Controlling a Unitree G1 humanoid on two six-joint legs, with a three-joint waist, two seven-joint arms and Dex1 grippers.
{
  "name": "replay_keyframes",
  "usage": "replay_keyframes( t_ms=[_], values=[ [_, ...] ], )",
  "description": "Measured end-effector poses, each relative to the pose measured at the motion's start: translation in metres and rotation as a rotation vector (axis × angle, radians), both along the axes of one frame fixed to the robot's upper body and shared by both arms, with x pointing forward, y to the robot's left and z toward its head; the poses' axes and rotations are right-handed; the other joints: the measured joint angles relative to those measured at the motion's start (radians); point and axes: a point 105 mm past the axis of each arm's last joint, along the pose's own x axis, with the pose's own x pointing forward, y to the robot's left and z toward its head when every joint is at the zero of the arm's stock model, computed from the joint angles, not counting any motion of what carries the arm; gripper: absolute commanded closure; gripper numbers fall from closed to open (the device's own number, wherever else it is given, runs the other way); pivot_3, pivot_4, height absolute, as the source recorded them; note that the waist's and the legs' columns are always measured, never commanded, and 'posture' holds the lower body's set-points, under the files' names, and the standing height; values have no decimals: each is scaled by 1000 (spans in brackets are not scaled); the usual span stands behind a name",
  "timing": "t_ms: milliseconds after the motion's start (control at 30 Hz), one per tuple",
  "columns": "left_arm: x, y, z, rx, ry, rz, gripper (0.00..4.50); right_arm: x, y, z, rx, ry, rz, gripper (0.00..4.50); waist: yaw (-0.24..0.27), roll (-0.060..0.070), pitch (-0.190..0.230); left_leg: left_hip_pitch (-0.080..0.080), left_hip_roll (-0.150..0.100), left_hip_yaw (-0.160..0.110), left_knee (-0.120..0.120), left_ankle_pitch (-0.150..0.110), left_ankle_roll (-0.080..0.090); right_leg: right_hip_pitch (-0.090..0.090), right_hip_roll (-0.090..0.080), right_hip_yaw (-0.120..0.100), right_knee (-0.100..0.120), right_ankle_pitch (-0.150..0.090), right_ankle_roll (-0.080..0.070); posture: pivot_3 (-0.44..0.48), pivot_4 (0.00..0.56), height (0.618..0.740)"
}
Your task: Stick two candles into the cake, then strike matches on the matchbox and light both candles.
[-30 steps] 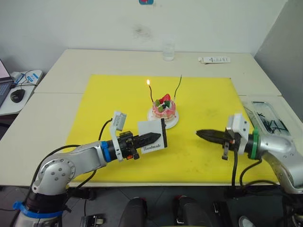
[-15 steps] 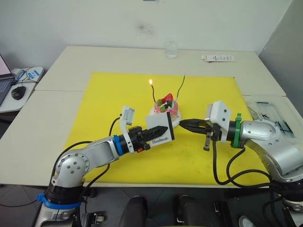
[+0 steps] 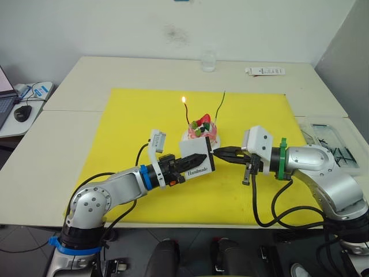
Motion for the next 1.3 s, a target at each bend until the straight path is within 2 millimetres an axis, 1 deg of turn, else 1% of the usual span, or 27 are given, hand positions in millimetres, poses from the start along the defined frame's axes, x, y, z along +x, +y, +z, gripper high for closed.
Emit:
replay_keyframes(
  t_ms=[367,533,567,600,633,667,700,733,800,833,867,900,933,967,1033,1167,1300],
  values=[
    [-2,0,-1,7,6,-14,4500,1,2,-4,-46,-12,4,4465,0,0,0,0,0,0,0,0,0,0,0,0,0,0,0,0,150,740],
    [0,-1,-2,4,10,-11,4500,-1,2,-5,-147,-28,48,4465,0,0,0,0,0,0,1,0,0,0,0,0,1,0,0,0,150,740],
    [2,-1,-1,-2,11,-10,4500,-5,0,-8,-182,-12,70,4465,2,0,0,0,-1,0,1,0,0,0,0,-1,1,0,0,0,150,740],
    [5,-2,4,-21,-3,-8,4500,-17,-5,-19,-254,43,125,4465,8,0,0,-1,-1,-1,1,0,0,0,0,-1,0,0,0,0,150,740],
    [7,-2,10,-35,-22,-6,4500,-24,-7,-25,-289,87,164,4465,10,-1,0,-1,-1,-1,1,0,0,0,0,-2,0,0,0,0,150,740],
    [11,-3,22,-73,-51,-6,4500,-38,-15,-34,-350,149,222,4465,15,0,0,-2,-2,-1,1,0,0,0,0,-2,-1,0,0,0,150,740],
    [13,-2,30,-103,-70,3,4500,-45,-21,-36,-390,187,253,4465,16,0,0,-2,-1,0,1,0,0,0,0,-1,-1,0,0,0,150,740],
    [14,0,35,-123,-78,10,4500,-48,-26,-35,-415,204,268,4465,15,-1,0,-2,-2,0,1,0,0,0,0,0,-1,0,1,0,150,740],
    [12,-2,39,-167,-64,6,4500,-46,-28,-21,-404,217,268,4465,3,-1,0,0,-1,2,2,0,0,0,-1,2,0,1,2,0,150,740],
    [10,-4,36,-168,-52,-3,4500,-40,-25,-10,-375,196,256,4465,-3,-1,0,2,0,2,2,0,0,0,-1,3,0,2,2,0,150,740],
    [5,-7,31,-162,-32,-20,4500,-30,-21,9,-320,156,225,4465,-8,-1,0,3,0,2,1,0,0,1,-1,3,0,4,0,0,150,740],
    [1,-9,27,-156,-19,-33,4500,-24,-21,21,-293,120,197,4465,-8,-1,0,4,0,1,1,0,0,1,0,3,1,4,0,0,150,740],
    [-2,-10,23,-152,-11,-37,4500,-17,-22,32,-265,94,160,4465,-6,-1,0,5,1,-1,1,0,0,2,1,1,1,4,-1,0,150,740],
    [-2,-9,22,-150,-5,-34,4500,-12,-24,38,-249,85,131,4465,-3,-1,0,5,1,-2,1,0,0,3,1,0,1,3,-2,0,150,740],
    [-2,-6,20,-134,-6,-30,4500,-8,-25,39,-221,92,101,4465,5,-2,0,6,1,-4,1,0,0,5,1,-3,1,2,-5,0,150,740],
    [-2,-4,18,-117,-13,-26,4500,-9,-24,32,-187,122,95,4465,7,-2,0,5,0,-1,1,0,0,5,1,0,0,2,-4,0,150,740],
    [-2,-5,20,-121,-19,-35,4500,-7,-22,33,-188,56,73,4465,5,-2,0,5,-1,1,1,0,0,5,0,1,-2,2,-1,0,150,740]
  ],
)
